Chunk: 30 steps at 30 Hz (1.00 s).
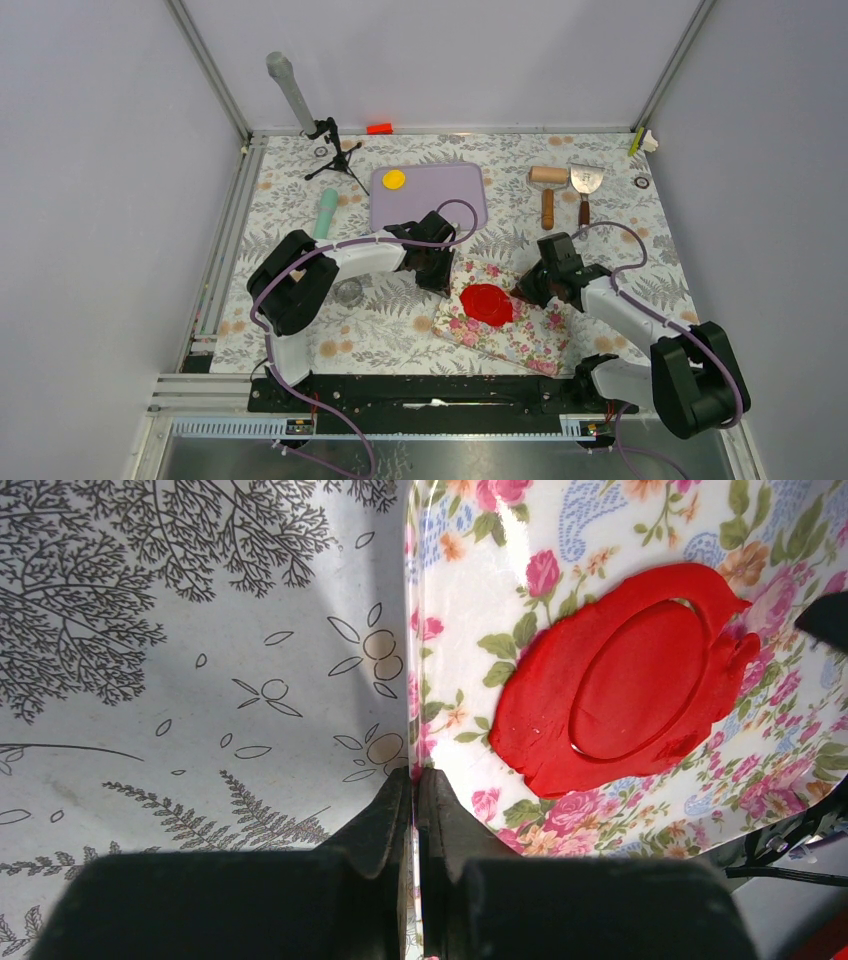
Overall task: Roll out the dumpling wrappers from the dough
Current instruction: Remove the dumpling wrapper from the work surface.
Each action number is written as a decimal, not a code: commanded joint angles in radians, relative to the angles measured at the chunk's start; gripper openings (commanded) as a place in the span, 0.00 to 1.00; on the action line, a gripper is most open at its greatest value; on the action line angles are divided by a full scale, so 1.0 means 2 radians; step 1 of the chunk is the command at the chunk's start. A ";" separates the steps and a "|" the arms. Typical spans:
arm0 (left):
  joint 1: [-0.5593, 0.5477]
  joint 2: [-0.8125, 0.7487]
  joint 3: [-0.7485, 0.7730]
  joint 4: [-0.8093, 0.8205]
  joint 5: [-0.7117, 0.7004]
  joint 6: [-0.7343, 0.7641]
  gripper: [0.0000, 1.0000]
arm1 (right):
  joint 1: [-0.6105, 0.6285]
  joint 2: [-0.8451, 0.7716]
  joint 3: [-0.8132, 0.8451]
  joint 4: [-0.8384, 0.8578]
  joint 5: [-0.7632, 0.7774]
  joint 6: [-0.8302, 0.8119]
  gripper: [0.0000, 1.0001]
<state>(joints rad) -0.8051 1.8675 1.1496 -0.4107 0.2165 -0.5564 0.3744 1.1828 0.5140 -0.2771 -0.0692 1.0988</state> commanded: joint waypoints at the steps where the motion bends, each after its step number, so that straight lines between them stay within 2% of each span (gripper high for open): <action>1: 0.002 0.037 -0.033 -0.052 -0.039 0.026 0.00 | -0.032 0.021 0.032 0.003 0.019 -0.044 0.00; 9: 0.002 0.038 -0.031 -0.053 -0.038 0.026 0.00 | -0.041 0.058 0.008 0.017 -0.021 -0.060 0.00; 16: 0.002 0.039 -0.031 -0.052 -0.038 0.027 0.00 | -0.041 0.042 -0.021 0.027 -0.054 -0.060 0.00; 22: 0.002 0.037 -0.032 -0.052 -0.041 0.028 0.00 | -0.041 0.042 -0.014 0.022 -0.069 -0.075 0.00; 30: 0.002 0.034 -0.034 -0.052 -0.043 0.027 0.00 | -0.041 0.097 -0.003 0.033 -0.101 -0.090 0.00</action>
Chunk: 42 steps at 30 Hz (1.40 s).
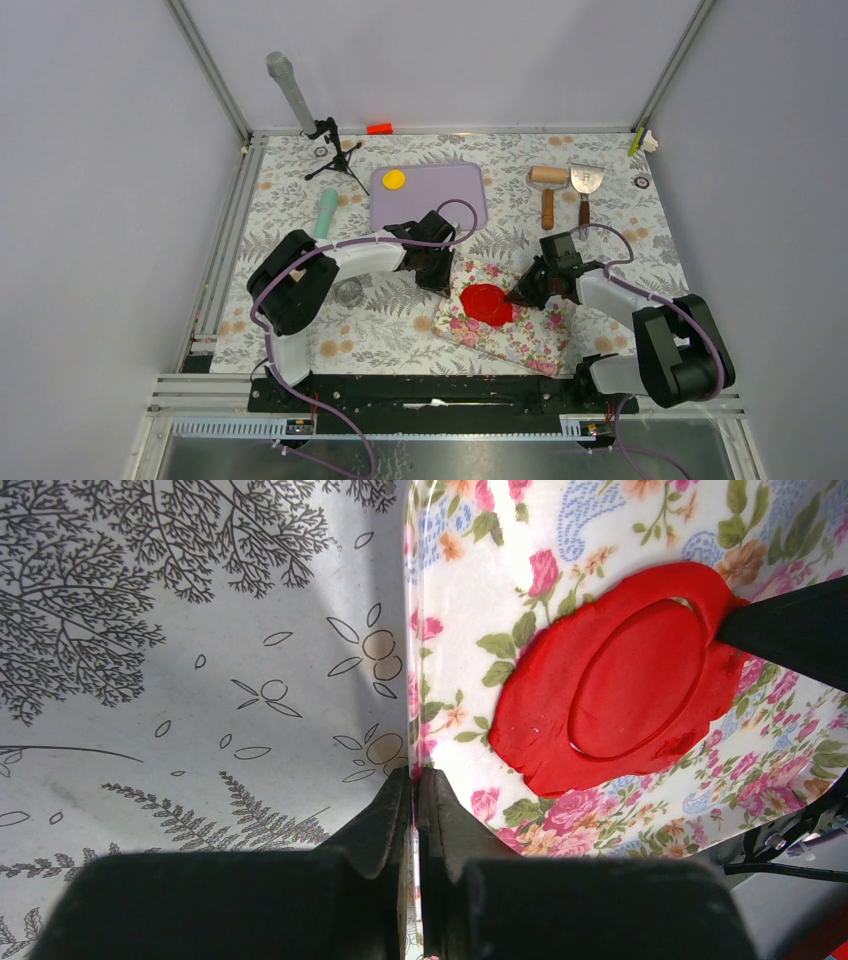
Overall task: Roll out the dumpling wrappers from the dough
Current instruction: Remove the dumpling wrapper from the work surface.
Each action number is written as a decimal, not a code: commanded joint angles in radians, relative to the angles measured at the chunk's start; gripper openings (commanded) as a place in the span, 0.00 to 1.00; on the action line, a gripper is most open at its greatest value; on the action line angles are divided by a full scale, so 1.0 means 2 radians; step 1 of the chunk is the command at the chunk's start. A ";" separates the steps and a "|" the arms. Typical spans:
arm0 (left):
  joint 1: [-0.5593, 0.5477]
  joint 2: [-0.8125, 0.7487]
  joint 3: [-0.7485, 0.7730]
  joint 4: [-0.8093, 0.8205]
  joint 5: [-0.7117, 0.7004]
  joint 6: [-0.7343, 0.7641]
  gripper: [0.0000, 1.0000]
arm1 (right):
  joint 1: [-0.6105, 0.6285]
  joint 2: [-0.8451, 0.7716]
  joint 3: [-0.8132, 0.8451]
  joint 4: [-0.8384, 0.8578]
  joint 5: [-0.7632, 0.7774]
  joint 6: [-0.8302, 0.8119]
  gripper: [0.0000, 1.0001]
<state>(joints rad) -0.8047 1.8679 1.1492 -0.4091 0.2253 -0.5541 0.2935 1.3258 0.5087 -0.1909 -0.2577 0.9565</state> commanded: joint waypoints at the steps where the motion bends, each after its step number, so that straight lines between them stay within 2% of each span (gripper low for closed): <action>1: 0.002 0.033 -0.034 -0.052 -0.049 0.026 0.00 | -0.001 0.028 0.000 -0.009 -0.007 -0.019 0.00; 14: 0.002 0.039 -0.033 -0.052 -0.046 0.025 0.00 | -0.001 0.002 -0.008 -0.036 0.010 -0.023 0.00; 24: 0.002 0.034 -0.033 -0.051 -0.050 0.025 0.00 | -0.001 0.001 -0.033 -0.046 -0.005 -0.047 0.00; 42: 0.002 0.038 -0.034 -0.050 -0.046 0.020 0.00 | 0.000 -0.005 -0.029 -0.090 -0.035 -0.089 0.00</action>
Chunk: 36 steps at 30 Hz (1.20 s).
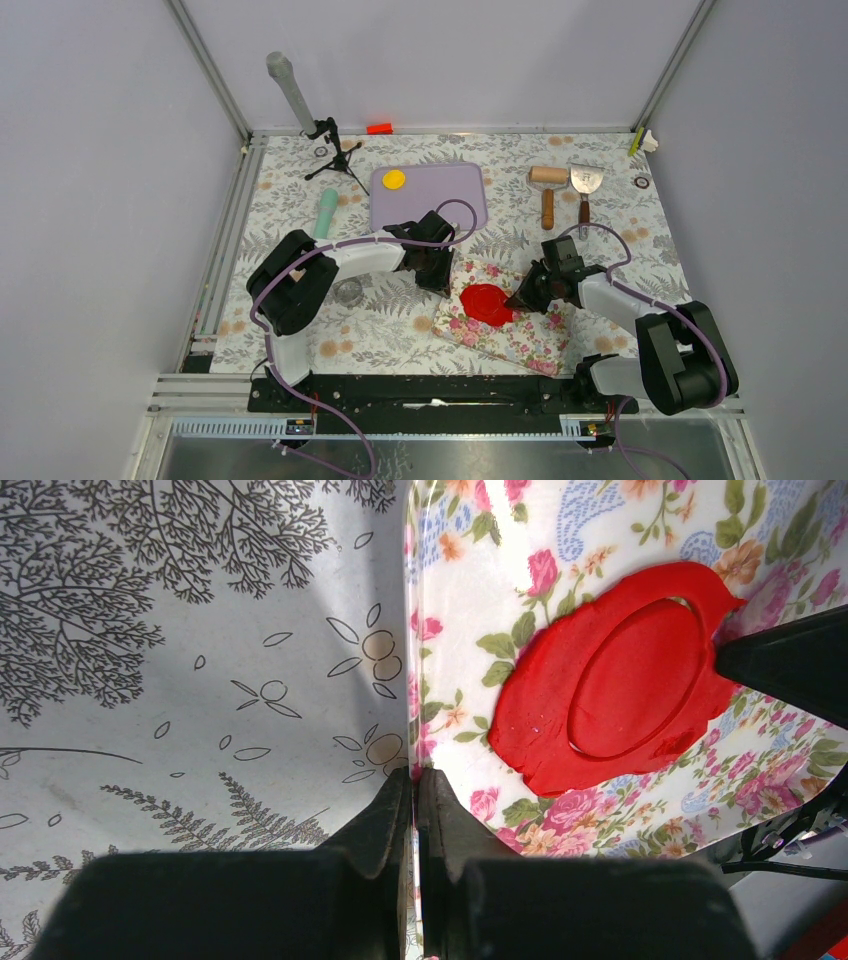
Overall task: Roll out the dumpling wrappers from the dough
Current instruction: Remove the dumpling wrapper from the work surface.
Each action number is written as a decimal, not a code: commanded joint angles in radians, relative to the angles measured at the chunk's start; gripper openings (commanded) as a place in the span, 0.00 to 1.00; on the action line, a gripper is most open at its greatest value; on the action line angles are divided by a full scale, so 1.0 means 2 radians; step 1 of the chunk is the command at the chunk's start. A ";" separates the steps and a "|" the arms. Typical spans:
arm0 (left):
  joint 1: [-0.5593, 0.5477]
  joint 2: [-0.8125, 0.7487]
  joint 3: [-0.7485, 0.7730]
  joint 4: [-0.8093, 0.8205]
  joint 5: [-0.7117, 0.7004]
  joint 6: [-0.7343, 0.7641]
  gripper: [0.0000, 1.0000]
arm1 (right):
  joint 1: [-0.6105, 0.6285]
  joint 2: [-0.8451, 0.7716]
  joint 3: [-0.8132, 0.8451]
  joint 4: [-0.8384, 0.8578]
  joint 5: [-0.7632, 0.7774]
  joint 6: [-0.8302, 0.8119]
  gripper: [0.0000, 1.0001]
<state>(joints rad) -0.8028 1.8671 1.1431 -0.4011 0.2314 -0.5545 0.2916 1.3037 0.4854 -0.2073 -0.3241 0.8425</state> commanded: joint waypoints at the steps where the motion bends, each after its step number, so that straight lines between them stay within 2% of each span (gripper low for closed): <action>1: 0.001 0.039 -0.031 -0.053 -0.049 0.020 0.00 | 0.000 0.006 -0.018 -0.083 -0.004 -0.034 0.00; 13: 0.001 0.043 -0.027 -0.054 -0.044 0.021 0.00 | 0.001 0.012 -0.008 -0.095 -0.059 -0.075 0.00; 20: 0.001 0.046 -0.026 -0.056 -0.044 0.022 0.00 | 0.001 0.009 0.012 -0.117 -0.060 -0.095 0.00; 28: 0.001 0.046 -0.026 -0.058 -0.047 0.024 0.00 | 0.001 -0.019 0.038 -0.097 0.019 -0.037 0.01; 36: 0.001 0.048 -0.025 -0.059 -0.045 0.025 0.00 | 0.001 0.011 0.053 -0.062 -0.007 -0.021 0.11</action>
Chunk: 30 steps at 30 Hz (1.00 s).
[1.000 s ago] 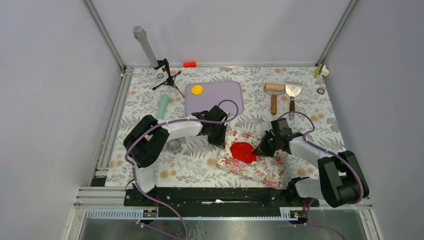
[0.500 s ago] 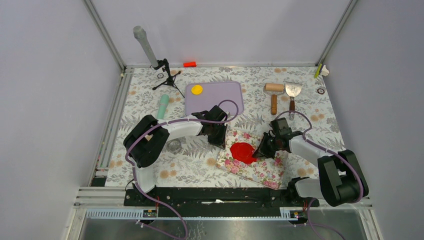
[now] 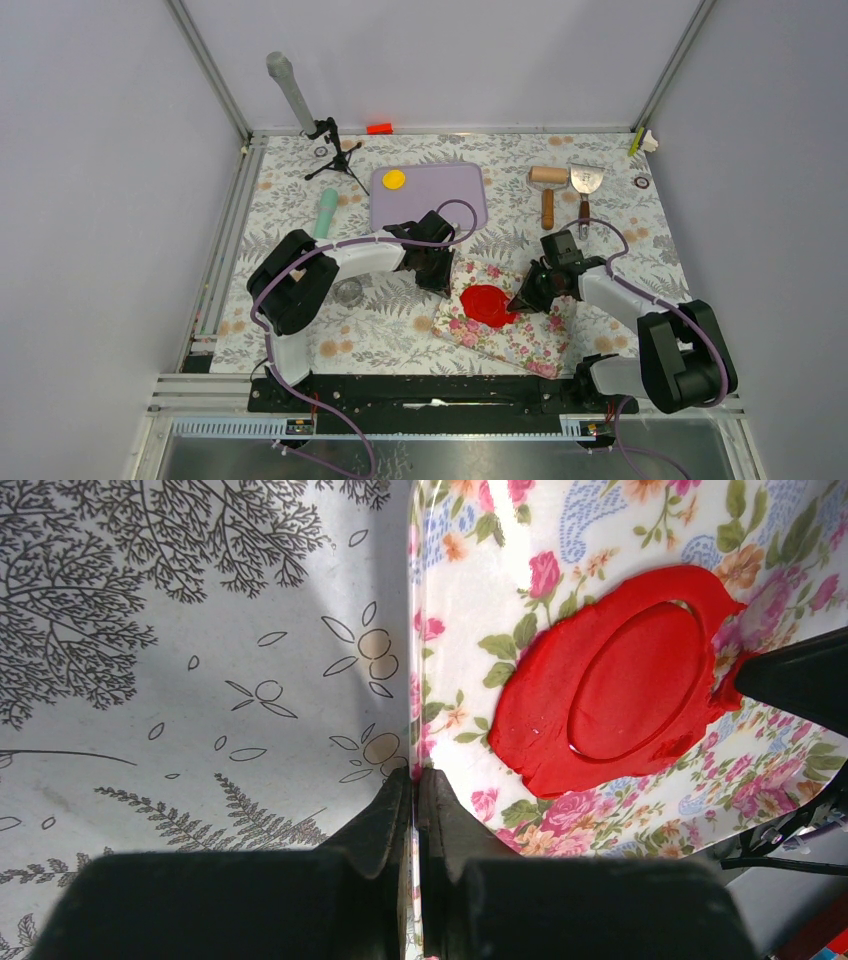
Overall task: Roll out the dumpling wrappers from the dough
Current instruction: Remove the dumpling wrapper from the work surface.
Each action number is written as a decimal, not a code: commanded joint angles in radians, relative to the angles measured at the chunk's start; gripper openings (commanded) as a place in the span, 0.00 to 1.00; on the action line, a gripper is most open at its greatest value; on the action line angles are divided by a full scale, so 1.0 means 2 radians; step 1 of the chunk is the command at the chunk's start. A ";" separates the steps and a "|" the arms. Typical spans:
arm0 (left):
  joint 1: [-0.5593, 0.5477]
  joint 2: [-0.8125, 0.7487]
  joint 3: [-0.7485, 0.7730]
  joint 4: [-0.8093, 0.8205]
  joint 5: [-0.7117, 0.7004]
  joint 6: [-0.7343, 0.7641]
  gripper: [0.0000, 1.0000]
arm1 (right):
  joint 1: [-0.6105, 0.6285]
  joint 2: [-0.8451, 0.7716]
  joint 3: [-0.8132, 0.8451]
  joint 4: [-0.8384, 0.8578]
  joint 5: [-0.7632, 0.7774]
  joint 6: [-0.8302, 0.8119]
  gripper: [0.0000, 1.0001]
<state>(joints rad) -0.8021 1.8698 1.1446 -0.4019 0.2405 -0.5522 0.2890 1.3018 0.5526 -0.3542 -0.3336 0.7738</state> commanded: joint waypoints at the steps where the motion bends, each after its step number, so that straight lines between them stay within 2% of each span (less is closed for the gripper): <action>1: 0.001 0.046 -0.025 -0.059 -0.049 0.024 0.00 | 0.002 0.014 0.020 0.012 -0.003 0.012 0.11; 8: 0.001 0.044 -0.028 -0.059 -0.050 0.024 0.00 | 0.002 0.026 0.015 0.032 0.007 0.020 0.11; 12: 0.001 0.042 -0.031 -0.058 -0.050 0.024 0.00 | 0.002 0.035 0.017 0.045 0.002 0.026 0.19; 30: 0.001 0.043 -0.028 -0.058 -0.049 0.026 0.00 | 0.002 0.054 0.013 0.059 0.006 0.028 0.23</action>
<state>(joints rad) -0.8021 1.8698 1.1450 -0.4019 0.2409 -0.5499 0.2890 1.3811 0.5610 -0.2337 -0.3405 0.8375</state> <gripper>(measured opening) 0.039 0.231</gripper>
